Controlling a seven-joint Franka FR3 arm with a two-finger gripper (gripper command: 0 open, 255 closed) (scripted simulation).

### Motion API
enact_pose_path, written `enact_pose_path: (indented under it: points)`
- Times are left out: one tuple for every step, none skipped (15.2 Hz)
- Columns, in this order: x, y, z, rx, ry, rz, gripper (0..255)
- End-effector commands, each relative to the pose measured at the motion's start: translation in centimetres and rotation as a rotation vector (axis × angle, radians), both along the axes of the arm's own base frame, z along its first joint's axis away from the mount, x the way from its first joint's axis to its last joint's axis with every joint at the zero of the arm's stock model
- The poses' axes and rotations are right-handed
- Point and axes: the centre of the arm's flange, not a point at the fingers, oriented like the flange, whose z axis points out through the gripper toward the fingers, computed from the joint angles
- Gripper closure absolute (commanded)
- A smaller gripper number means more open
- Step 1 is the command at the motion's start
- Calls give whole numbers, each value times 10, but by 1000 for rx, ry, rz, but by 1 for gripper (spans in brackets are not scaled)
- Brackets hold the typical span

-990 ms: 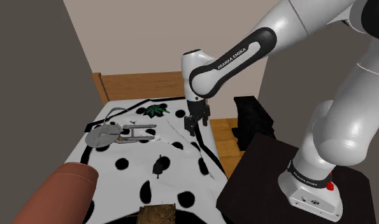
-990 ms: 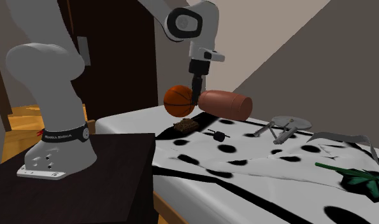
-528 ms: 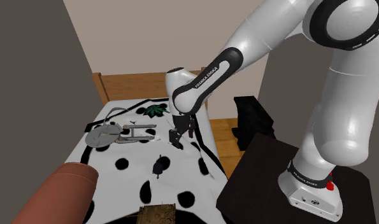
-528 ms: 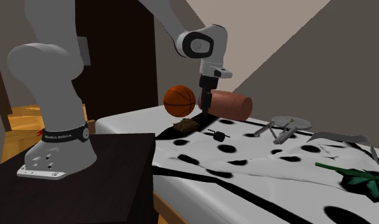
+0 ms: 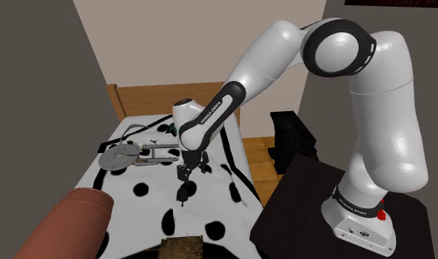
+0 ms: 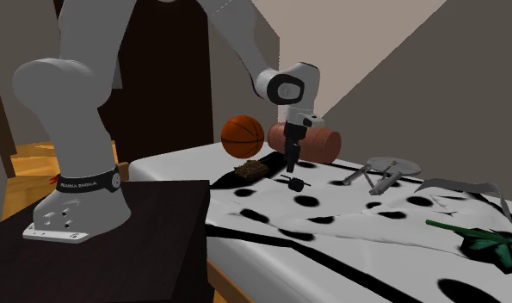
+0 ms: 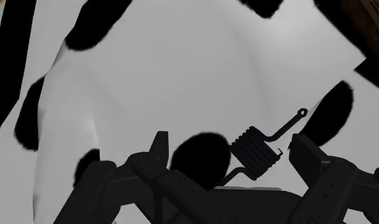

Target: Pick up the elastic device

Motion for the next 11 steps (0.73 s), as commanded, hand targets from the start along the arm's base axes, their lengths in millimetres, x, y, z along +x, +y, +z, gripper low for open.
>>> enact_pose_path:
  points:
    - [11,15,-17,8,-1,1,0]
    - [17,22,-26,11,-1,1,0]
    - [24,30,-34,15,-1,2,0]
    - [30,37,-43,18,-2,2,0]
    - [37,44,-51,22,-2,3,0]
    - [43,51,-60,25,-2,3,0]
    - [43,51,-65,25,-2,3,0]
    - [43,51,-70,25,-2,3,0]
    - [43,51,-76,25,-2,3,0]
    - [43,51,-81,25,-2,3,0]
    - [43,51,-86,25,-2,3,0]
